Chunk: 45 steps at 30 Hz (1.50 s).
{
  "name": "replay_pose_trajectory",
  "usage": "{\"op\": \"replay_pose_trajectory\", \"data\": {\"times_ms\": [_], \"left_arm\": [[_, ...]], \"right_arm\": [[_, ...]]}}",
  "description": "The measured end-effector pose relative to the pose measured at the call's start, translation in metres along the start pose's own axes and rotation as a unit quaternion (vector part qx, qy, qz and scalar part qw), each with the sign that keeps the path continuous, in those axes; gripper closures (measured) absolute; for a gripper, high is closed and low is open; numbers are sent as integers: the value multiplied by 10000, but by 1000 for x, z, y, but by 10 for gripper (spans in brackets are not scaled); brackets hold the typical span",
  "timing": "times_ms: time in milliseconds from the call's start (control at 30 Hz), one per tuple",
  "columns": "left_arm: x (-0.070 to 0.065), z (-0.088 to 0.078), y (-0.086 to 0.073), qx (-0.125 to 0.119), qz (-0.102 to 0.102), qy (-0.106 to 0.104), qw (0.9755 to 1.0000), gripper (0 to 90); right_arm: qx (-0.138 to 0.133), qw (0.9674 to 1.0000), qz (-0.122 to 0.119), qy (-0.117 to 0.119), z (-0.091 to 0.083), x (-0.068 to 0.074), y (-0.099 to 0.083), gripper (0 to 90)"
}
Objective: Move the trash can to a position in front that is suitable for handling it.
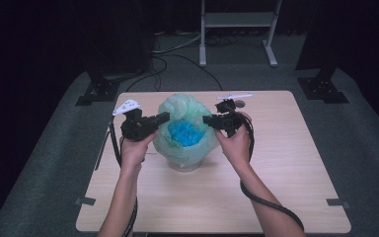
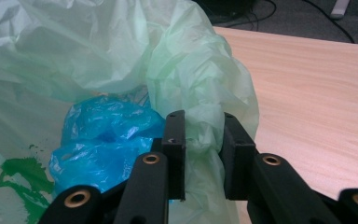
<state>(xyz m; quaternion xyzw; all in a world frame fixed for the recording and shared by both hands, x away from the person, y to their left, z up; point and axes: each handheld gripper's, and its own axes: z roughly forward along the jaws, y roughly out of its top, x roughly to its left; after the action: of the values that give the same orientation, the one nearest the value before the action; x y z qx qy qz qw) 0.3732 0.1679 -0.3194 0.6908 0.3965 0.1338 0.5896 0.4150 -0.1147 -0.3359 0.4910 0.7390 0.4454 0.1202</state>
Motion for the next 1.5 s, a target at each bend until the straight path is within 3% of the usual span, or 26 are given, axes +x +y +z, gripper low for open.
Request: {"op": "replay_pose_trajectory", "data": {"times_ms": [200,400,567,600,667,700,767,833,867,900,933,967,1100,1300,1400,1467,1500], "left_arm": [[-1,0,-1,3,-24,-13,10000,893],[-3,2,-2,-11,-46,-68,10000,893],[-5,5,-5,9,-40,-118,9999,893],[-6,8,-8,-20,-74,-186,9998,893],[-7,10,-10,-5,-82,-218,9997,893],[-8,12,-12,18,-87,-229,9997,893],[-11,18,-19,73,-90,-288,9995,893],[-11,19,-21,107,-80,-295,9995,893],[-14,23,-25,147,-86,-321,9993,893],[-14,23,-25,147,-86,-321,9993,893],[-16,26,-28,201,-42,-332,9992,893],[-17,28,-29,213,-45,-341,9992,893],[-19,32,-31,305,9,-347,9989,893],[-21,36,-33,351,-1,-375,9987,892],[-22,37,-33,375,30,-363,9986,892],[-22,37,-32,372,32,-355,9987,892],[-22,37,-32,374,39,-355,9987,892]], "right_arm": [[-90,10000,31,18,-4,-1,1,775],[-205,9998,-58,24,-8,3,3,873],[-201,9996,44,196,-9,4,5,898],[-127,9987,176,462,-8,4,7,898],[-30,9964,351,767,-5,4,9,898],[-30,9964,351,767,-5,4,9,898],[25,9929,543,1060,-2,4,12,898],[40,9915,596,1152,-1,5,12,898],[46,9878,746,1368,2,5,14,897],[46,9878,746,1368,2,5,14,897],[66,9832,930,1572,5,4,15,897],[85,9811,1013,1647,7,3,15,898],[145,9766,1086,1852,11,3,17,895],[143,9742,1101,1967,13,7,18,855],[114,9737,1059,2014,13,10,19,792],[49,9695,1132,2172,13,11,21,734],[49,9695,1132,2172,13,11,21,734]]}}
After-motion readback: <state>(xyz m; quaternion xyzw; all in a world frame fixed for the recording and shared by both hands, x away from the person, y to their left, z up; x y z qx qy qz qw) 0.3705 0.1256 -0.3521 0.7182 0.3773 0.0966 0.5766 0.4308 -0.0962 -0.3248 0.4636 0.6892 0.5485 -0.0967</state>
